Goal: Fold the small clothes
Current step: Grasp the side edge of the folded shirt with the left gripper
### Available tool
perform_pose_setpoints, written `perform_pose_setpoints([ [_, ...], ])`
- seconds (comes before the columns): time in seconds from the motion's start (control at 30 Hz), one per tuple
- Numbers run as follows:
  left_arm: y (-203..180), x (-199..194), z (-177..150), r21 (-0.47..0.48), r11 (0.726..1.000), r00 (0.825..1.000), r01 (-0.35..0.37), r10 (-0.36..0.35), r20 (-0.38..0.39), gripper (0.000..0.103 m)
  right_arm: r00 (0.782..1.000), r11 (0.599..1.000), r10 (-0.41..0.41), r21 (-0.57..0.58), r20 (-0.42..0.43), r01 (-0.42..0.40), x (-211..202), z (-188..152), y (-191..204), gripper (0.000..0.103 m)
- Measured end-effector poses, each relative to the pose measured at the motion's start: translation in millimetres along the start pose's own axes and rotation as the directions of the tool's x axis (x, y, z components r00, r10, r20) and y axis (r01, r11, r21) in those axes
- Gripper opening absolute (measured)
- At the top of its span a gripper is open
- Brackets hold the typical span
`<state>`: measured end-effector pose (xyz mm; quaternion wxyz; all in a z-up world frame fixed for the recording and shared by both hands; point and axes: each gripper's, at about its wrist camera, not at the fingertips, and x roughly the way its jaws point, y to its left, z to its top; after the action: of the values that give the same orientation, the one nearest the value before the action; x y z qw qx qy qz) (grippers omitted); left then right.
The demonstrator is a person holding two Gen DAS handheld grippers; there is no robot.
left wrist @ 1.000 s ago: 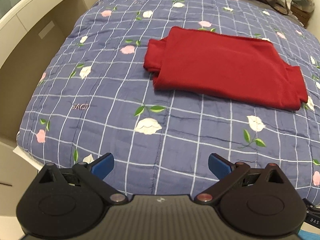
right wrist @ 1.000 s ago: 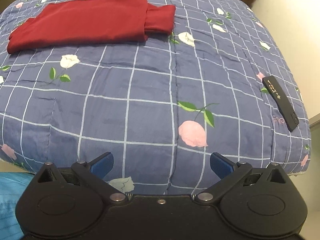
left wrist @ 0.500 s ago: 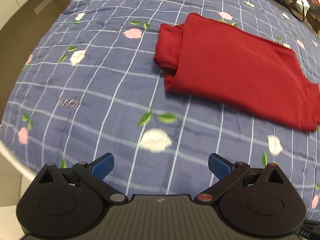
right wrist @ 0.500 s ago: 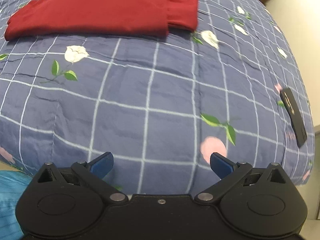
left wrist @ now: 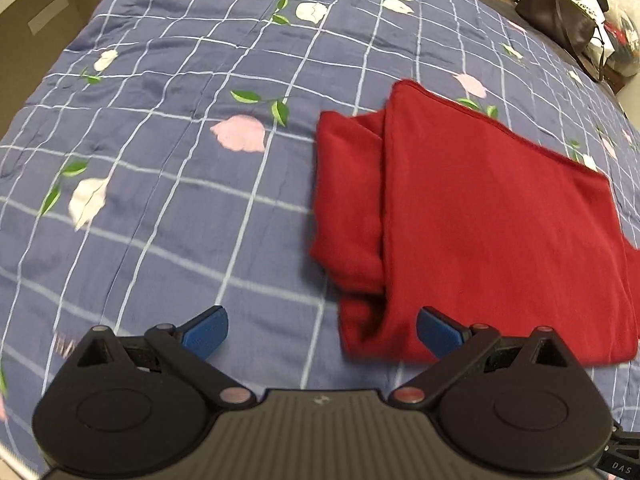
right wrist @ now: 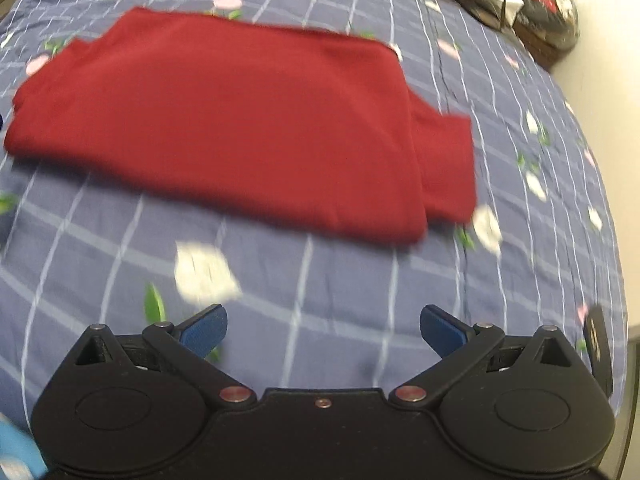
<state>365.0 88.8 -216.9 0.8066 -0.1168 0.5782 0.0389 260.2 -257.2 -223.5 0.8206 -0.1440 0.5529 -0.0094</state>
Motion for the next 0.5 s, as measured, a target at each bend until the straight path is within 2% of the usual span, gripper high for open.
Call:
perform_pose_setpoints([
  [0.17, 11.0, 23.8, 17.8, -0.03, 0.999, 0.999, 0.043, -0.043, -0.013, 0.102, 0.999, 0.998, 0.01, -0.07, 0.047, -0.007, 13.9, 33.7, 20.9, 0.102],
  [0.33, 12.3, 34.7, 26.5, -0.024, 0.99, 0.99, 0.136, -0.137, -0.027, 0.102, 0.997, 0.997, 0.013, -0.082, 0.071, -0.007, 26.8, 52.7, 30.2, 0.102],
  [0.5, 13.2, 43.7, 32.6, -0.041, 0.989, 0.988, 0.14, -0.142, -0.06, 0.099, 0.998, 0.995, 0.001, -0.101, 0.07, 0.006, 41.4, 57.0, 36.3, 0.102],
])
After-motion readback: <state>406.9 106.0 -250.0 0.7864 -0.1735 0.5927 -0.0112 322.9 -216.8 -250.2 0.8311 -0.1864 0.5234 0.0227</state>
